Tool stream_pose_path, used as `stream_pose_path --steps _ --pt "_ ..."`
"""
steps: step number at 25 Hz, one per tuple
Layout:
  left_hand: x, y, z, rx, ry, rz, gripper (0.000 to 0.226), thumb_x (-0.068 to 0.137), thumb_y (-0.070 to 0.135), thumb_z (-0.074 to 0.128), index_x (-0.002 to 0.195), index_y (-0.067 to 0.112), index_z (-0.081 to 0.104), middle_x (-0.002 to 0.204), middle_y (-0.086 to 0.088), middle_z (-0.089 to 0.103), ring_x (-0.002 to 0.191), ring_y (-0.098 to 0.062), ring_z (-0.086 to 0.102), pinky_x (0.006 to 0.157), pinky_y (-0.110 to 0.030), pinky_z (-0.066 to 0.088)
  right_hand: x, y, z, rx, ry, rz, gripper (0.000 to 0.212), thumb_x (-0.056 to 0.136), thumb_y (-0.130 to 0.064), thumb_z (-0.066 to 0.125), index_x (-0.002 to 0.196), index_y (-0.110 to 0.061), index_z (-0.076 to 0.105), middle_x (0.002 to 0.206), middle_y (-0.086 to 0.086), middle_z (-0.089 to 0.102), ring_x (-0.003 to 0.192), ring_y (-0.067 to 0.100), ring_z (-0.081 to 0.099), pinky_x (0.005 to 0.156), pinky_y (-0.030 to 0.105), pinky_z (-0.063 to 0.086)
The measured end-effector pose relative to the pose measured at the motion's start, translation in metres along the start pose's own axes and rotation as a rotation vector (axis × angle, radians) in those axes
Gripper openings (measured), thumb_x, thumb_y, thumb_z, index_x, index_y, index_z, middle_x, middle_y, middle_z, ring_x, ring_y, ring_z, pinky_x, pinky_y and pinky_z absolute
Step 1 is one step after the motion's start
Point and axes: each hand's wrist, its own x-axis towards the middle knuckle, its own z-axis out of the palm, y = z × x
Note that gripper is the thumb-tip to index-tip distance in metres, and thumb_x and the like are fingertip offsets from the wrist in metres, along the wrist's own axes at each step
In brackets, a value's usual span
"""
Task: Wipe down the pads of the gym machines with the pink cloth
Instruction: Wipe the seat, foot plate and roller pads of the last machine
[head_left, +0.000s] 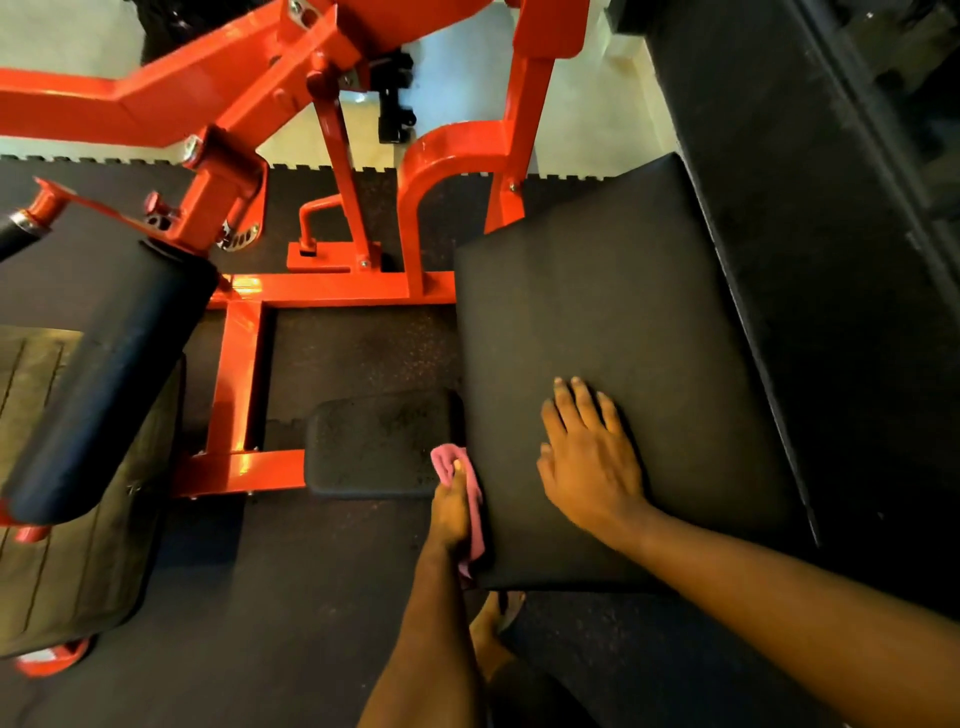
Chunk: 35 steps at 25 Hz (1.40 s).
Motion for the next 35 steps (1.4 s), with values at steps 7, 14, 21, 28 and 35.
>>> stream_pose_path --steps 7,14,21,28,35 --pt "0.067 0.114 0.022 0.055 0.100 0.507 0.072 0.091 0.055 0.049 0.153 0.021 0.035 0.151 0.004 0.043 0.136 -0.009 0.041 0.115 -0.029 0.031 0.063 0.004 0.005 0.014 0.003 0.033 0.067 0.092 -0.034 0.054 0.151 -0.004 0.041 0.161 0.019 0.032 0.150 0.036 0.027 0.123 0.051 0.021" --pt "0.079 0.032 0.011 -0.117 -0.039 0.059 0.074 0.087 0.071 0.053 0.140 0.020 0.056 0.133 -0.002 0.063 0.125 -0.018 0.056 0.113 -0.044 0.039 0.066 0.002 0.005 -0.007 -0.030 0.042 0.072 0.091 -0.036 0.055 0.153 -0.004 0.037 0.162 0.019 0.028 0.150 0.036 0.024 0.121 0.053 0.021" --pt "0.106 0.137 0.020 -0.037 -0.014 0.331 0.057 0.103 0.048 0.045 0.153 0.022 0.035 0.153 -0.004 0.044 0.138 -0.019 0.043 0.117 -0.036 0.031 0.064 0.003 0.006 -0.017 -0.026 0.069 0.070 0.094 -0.034 0.053 0.155 -0.005 0.035 0.164 0.017 0.026 0.152 0.035 0.023 0.122 0.052 0.019" --pt "0.060 0.112 0.017 -0.004 -0.020 0.416 0.054 0.104 0.033 0.046 0.155 0.032 0.027 0.152 0.005 0.044 0.135 -0.009 0.044 0.107 -0.025 0.036 0.124 0.010 -0.012 0.048 0.040 0.011 0.069 0.086 -0.034 0.064 0.147 -0.005 0.049 0.156 0.015 0.042 0.145 0.031 0.037 0.118 0.047 0.022" --pt "0.110 0.124 0.014 -0.058 0.001 0.250 0.078 0.085 0.072 0.047 0.151 0.032 0.040 0.145 -0.001 0.055 0.132 -0.017 0.051 0.114 -0.042 0.038 0.271 0.073 -0.031 0.000 -0.014 0.038 0.062 0.100 -0.037 0.046 0.155 -0.010 0.036 0.161 0.011 0.035 0.152 0.028 0.026 0.124 0.045 0.014"
